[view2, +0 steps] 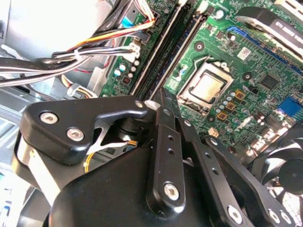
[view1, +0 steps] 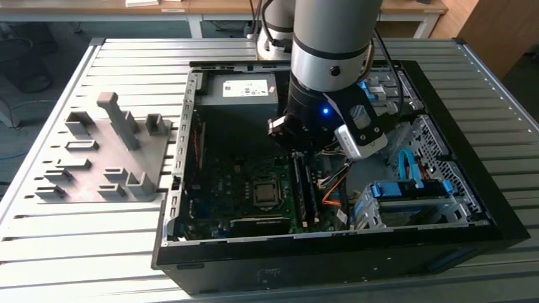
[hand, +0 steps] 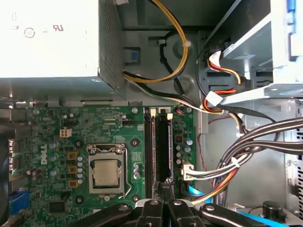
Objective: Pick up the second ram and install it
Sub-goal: 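Press down the second ram until it locks into place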
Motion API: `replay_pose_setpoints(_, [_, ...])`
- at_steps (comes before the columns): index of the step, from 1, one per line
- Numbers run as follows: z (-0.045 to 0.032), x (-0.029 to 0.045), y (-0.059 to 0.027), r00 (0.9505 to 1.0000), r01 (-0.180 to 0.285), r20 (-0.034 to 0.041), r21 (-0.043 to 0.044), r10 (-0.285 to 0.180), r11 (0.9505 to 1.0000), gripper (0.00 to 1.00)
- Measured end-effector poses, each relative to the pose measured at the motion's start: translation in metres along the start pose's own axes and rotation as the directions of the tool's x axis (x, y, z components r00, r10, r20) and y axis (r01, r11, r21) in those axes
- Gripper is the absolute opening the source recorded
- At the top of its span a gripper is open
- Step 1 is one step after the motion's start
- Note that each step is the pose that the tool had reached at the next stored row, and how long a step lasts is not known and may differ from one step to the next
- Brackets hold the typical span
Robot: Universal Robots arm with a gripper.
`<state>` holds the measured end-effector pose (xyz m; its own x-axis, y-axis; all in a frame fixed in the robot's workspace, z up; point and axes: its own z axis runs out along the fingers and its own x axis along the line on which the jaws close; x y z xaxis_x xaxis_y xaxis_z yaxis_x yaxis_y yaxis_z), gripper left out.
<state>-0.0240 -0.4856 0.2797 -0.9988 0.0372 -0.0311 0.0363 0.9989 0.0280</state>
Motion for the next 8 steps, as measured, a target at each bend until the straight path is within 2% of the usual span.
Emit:
replay_pose_setpoints(3, [0.0056,0.0023,0.0053,1.0,0.0,0.0,0.0,0.0,1.0,0.1])
replay_pose_setpoints(8, [0.015,0.004,0.0233,1.0,0.0,0.0,0.0,0.0,1.0,0.1])
